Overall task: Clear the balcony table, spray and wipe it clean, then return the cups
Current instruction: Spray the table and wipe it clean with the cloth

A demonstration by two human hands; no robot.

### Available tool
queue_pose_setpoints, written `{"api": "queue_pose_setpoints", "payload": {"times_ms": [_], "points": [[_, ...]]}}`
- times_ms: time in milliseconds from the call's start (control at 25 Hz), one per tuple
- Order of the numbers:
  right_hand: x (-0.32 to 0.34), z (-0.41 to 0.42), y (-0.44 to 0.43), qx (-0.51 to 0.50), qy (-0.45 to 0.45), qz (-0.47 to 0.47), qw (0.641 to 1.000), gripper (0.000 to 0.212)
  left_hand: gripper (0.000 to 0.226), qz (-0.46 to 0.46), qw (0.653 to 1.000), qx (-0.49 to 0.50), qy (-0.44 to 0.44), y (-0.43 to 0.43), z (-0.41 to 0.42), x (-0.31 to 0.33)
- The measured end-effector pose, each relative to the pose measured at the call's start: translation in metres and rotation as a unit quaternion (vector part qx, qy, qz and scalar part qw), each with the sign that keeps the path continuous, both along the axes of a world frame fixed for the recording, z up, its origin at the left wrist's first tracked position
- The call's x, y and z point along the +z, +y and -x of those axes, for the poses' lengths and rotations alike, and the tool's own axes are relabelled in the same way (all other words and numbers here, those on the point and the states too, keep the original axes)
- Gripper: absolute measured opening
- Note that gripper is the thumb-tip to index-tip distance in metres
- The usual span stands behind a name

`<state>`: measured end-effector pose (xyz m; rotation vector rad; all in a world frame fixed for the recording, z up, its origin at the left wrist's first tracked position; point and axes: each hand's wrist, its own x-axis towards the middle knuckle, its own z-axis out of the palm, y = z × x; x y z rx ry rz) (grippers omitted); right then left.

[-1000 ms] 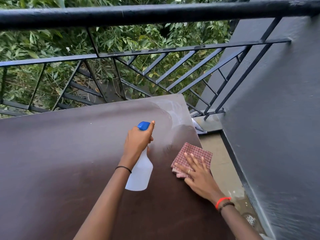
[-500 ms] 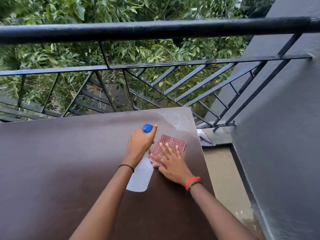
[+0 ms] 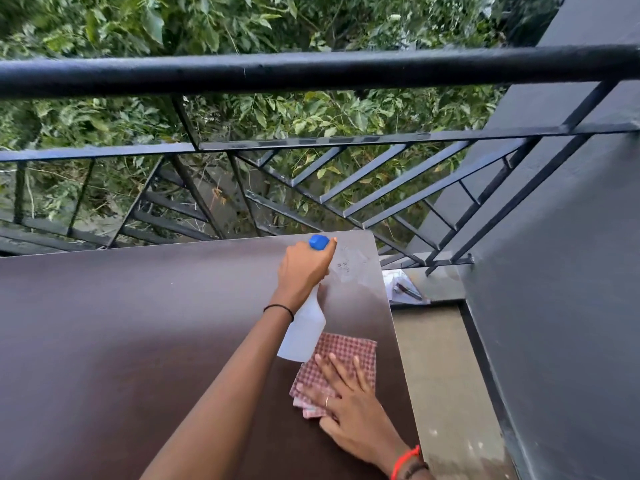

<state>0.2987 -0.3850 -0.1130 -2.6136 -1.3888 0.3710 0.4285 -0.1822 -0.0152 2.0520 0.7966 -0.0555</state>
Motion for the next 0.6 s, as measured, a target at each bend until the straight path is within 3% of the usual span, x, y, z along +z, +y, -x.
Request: {"api": "queue_pose_setpoints", "payload": {"times_ms": [280, 440, 600], "points": [[-0.005, -0.024, -0.004, -0.063, 0.004, -0.028, 0.998, 0.071, 0.057, 0.026, 1.000, 0.016, -0.002, 0.003, -0.005, -0.008], [-0.001, -0.120, 0.007, -0.172, 0.030, -0.013, 0.985, 0.062, 0.059, 0.041, 0.999, 0.033, -0.012, 0.023, 0.005, -0.002], [0.000, -0.206, 0.059, -0.199, 0.041, 0.002, 0.979, 0.053, 0.063, 0.058, 0.996, 0.068, -0.015, 0.039, 0.022, 0.006]]}}
